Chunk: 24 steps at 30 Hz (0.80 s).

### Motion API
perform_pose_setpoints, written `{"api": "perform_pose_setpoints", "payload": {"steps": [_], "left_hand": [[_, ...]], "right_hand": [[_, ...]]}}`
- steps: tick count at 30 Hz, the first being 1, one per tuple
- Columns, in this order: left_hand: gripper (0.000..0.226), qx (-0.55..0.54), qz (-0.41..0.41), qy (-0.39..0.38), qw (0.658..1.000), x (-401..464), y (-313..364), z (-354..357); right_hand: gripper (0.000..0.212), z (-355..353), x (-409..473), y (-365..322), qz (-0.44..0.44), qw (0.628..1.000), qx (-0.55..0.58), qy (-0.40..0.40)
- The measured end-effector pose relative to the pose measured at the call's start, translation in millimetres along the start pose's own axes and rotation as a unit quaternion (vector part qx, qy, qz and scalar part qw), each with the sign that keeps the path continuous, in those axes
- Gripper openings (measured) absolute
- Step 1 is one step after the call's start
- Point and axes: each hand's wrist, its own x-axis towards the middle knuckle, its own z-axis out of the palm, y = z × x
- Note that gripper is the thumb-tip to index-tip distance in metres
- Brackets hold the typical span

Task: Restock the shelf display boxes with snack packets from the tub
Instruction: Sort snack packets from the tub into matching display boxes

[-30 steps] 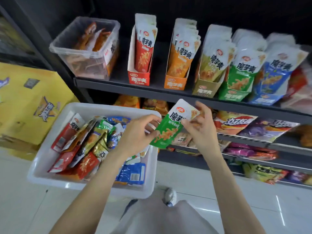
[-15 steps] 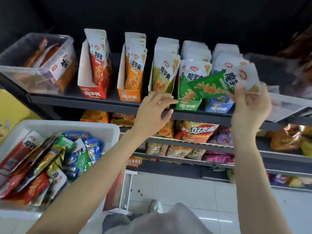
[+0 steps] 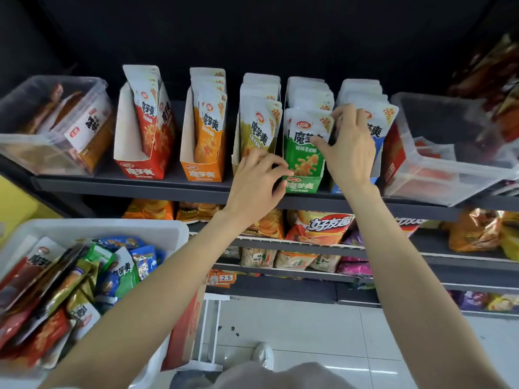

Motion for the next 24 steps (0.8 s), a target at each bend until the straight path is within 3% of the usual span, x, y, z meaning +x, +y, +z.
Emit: {"api": "perform_pose_setpoints", "payload": {"steps": [4,7,11,14,16,19,21,24], "left_hand": [[0.029,-0.047,-0.012,-0.008,0.999,-4.0,1.0,-15.7],[0.026,-0.127,-0.049,0.058,0.989,-21.7,4.4,-43.1],[0.019,-0.208,-0.107,0.167,0.958,-74.0,-7.9,-86.2],[0.017,-0.206,-0.169,0.199,0.943,-125.3,-33.2,-112.6],[0.022,-0.180,-0.216,0.169,0.945,-160.2,-54.7,-125.7],[0.028,-0.094,-0.272,0.034,0.957,-211.7,-93.4,-136.9],[0.036,-0.017,-0.265,-0.048,0.963,-246.0,-120.0,-136.1],[0.044,0.049,-0.320,-0.149,0.934,-294.4,-152.1,-130.3]], "right_hand": [[0.038,-9.9,-23.9,-6.4,0.021,0.992,0.080,0.090],[0.025,-17.1,-65.6,-29.7,0.009,0.979,0.179,0.094],[0.009,-13.8,-125.5,-77.6,0.012,0.958,0.280,-0.058],[0.006,5.3,-158.5,-111.9,-0.052,0.942,0.281,-0.178],[0.008,23.1,-174.7,-133.6,-0.089,0.929,0.268,-0.240],[0.010,48.6,-193.6,-167.4,-0.118,0.911,0.242,-0.314],[0.011,67.6,-203.9,-189.7,-0.125,0.900,0.227,-0.350],[0.021,105.1,-219.6,-223.4,-0.136,0.879,0.153,-0.430]]}}
